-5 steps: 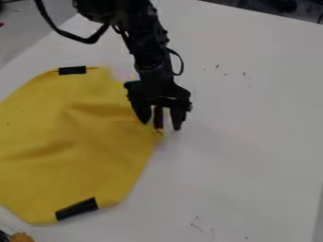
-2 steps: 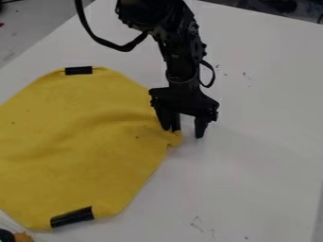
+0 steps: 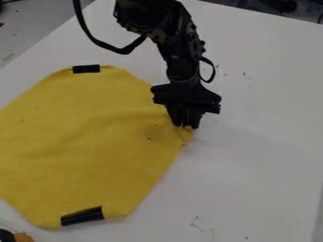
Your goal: Pinched left corner
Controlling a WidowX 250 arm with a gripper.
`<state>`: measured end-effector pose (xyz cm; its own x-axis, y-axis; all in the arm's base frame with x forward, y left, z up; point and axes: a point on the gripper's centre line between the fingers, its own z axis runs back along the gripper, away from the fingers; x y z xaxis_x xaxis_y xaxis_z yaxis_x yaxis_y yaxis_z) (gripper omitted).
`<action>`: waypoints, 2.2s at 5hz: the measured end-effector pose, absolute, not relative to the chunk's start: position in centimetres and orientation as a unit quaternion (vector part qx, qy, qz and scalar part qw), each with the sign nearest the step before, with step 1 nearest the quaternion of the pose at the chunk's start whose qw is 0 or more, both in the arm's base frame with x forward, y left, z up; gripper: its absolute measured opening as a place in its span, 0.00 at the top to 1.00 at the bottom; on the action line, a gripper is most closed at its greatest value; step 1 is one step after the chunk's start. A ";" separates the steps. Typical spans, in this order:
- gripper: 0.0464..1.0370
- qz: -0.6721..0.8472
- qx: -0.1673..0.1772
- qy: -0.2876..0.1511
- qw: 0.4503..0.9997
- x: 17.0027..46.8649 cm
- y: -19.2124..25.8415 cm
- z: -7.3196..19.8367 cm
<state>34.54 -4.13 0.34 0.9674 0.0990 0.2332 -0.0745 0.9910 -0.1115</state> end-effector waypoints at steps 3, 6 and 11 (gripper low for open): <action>0.96 0.030 -0.048 -0.104 0.993 35.6 -8.3 0.4; 0.22 0.028 -0.017 -0.115 0.993 33.5 -10.9 0.5; 0.04 -0.025 -0.020 -0.054 0.998 33.3 -10.4 4.3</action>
